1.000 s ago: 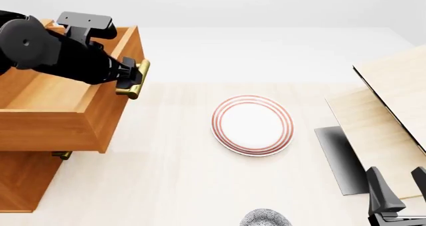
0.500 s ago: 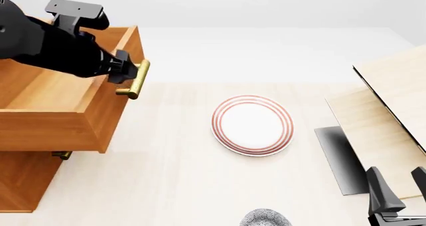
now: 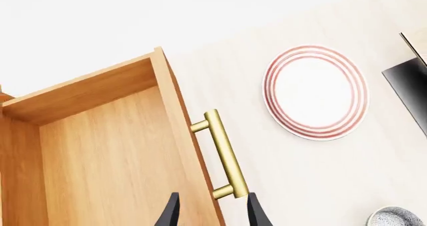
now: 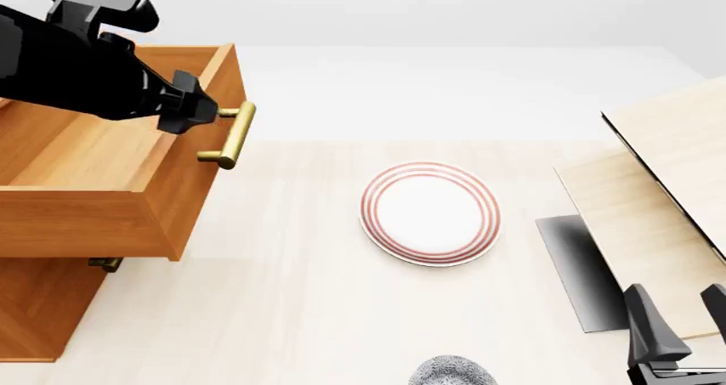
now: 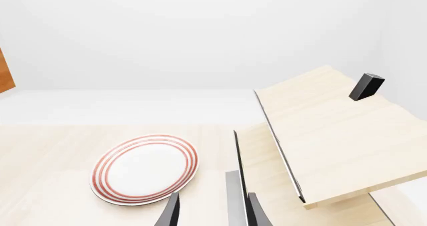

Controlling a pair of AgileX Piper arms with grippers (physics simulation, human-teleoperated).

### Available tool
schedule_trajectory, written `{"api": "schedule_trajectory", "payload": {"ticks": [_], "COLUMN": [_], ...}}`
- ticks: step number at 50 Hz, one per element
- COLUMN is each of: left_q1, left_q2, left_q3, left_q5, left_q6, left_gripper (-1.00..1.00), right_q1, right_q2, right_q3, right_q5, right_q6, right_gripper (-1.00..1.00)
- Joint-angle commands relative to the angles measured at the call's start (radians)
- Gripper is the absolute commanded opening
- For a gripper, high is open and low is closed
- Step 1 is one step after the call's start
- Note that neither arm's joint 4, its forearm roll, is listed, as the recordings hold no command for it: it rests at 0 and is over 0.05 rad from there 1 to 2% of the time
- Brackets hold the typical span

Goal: Open the top drawer of the cabinet and put the bowl in it.

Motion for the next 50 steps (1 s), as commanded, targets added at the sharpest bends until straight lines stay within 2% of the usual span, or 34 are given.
{"api": "schedule_trajectory", "payload": {"ticks": [1, 12, 24, 25, 27, 29, 31, 33, 35, 43, 44, 45, 47, 50], "left_q1": [0.006, -0.018, -0.094, -0.116, -0.111, -0.144, -0.145, -0.176, -0.171, -0.231, -0.279, -0.272, -0.263, -0.322], "left_q2": [-0.036, -0.066, -0.101, -0.095, -0.116, -0.112, -0.128, -0.122, -0.139, -0.150, -0.132, -0.140, -0.162, -0.142], "left_q3": [-0.020, -0.036, -0.060, -0.071, -0.046, -0.052, -0.038, -0.052, -0.035, -0.013, -0.016, -0.014, 0.010, -0.011], "left_q5": [0.028, 0.051, 0.068, 0.065, 0.058, 0.053, 0.053, 0.053, 0.049, 0.023, 0.009, 0.011, 0.006, -0.005], "left_q6": [0.040, 0.084, 0.123, 0.104, 0.150, 0.125, 0.152, 0.131, 0.150, 0.120, 0.096, 0.077, 0.102, 0.050], "left_gripper": [1.00, 1.00, 1.00, 1.00, 1.00, 1.00, 1.00, 1.00, 1.00, 1.00, 1.00, 1.00, 1.00, 1.00], "right_q1": [0.000, 0.000, 0.000, 0.000, 0.000, 0.000, 0.000, 0.000, 0.000, 0.000, 0.000, 0.000, 0.000, 0.000], "right_q2": [-0.002, -0.002, -0.002, -0.002, -0.002, -0.002, -0.002, -0.002, -0.002, -0.002, -0.002, -0.002, -0.002, -0.002], "right_q3": [0.002, 0.002, 0.002, 0.002, 0.002, 0.002, 0.002, 0.002, 0.002, 0.002, 0.002, 0.002, 0.002, 0.002], "right_q5": [0.000, 0.000, 0.000, 0.000, 0.000, 0.000, 0.000, 0.000, 0.000, 0.000, 0.000, 0.000, 0.000, 0.000], "right_q6": [-0.001, -0.001, -0.001, -0.001, -0.001, -0.001, -0.001, -0.001, -0.001, -0.001, -0.001, -0.001, -0.001, -0.001], "right_gripper": [1.00, 1.00, 1.00, 1.00, 1.00, 1.00, 1.00, 1.00, 1.00, 1.00, 1.00, 1.00, 1.00, 1.00]}}
